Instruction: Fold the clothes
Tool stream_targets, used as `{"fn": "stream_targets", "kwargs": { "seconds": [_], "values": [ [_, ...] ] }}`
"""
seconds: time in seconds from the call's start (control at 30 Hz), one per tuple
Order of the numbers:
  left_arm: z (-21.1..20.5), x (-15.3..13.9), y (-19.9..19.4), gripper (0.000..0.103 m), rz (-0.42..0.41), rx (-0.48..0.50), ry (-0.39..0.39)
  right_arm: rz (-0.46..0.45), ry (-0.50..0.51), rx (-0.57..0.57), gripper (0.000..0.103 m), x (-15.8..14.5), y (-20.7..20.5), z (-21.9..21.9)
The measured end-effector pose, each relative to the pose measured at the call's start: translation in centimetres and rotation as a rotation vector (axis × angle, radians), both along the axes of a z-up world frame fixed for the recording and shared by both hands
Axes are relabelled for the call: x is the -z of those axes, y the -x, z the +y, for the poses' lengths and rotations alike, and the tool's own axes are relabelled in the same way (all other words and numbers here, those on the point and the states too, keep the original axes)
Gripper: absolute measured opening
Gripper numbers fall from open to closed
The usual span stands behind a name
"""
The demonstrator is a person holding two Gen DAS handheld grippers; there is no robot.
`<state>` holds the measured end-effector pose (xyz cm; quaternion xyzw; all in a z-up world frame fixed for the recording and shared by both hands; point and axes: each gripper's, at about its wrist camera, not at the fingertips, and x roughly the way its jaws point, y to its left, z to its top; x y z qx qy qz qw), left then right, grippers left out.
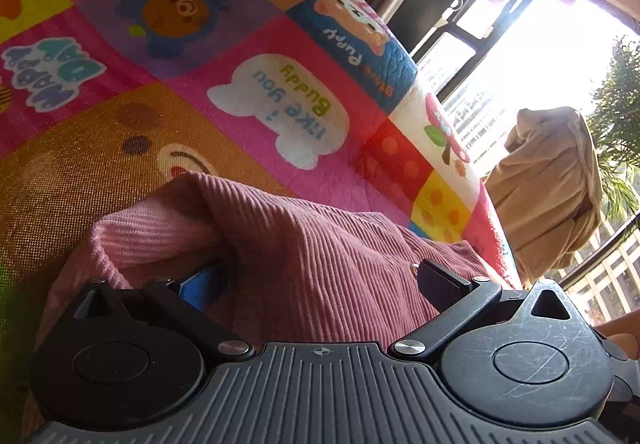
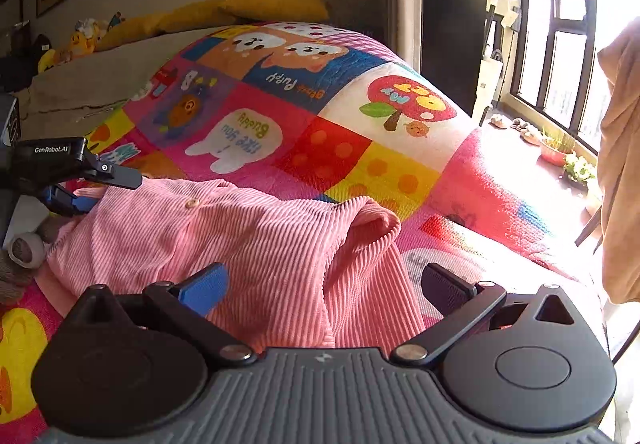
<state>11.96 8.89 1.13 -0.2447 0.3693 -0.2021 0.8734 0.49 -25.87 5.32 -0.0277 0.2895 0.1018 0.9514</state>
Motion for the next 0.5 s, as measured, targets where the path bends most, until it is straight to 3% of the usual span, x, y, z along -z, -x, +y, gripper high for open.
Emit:
{"fn": "stream_targets", "kwargs": {
  "seconds": [0.17, 0.23, 0.33, 0.43, 0.5],
  "values": [
    [0.4, 0.1, -2.1, 0.103, 0.039, 0.015, 0.127, 0.081, 0.048, 0.006, 0.103, 2.8, -2.9, 0.8],
    [1.0, -1.0, -1.8, 0.103, 0.007, 0.043, 0.224, 0.122, 0.048, -0.003, 0.103, 3.9, -3.7, 1.0],
    [2.2, -4.1, 0.0, 0.103, -0.114, 0.078, 0.312, 0.144, 0.026, -0.03, 0.103, 4.3, -3.9, 0.8],
    [3.4, -6.3, 2.2, 0.103, -0.195, 0.07, 0.305, 0.161, 0.021, -0.029, 0.103, 4.3, -3.9, 0.5],
    [4.7, -7.0, 3.9, 0.103, -0.223, 0.045, 0.244, 0.142, 0.052, -0.018, 0.103, 3.8, -3.4, 0.3]
  ]
}}
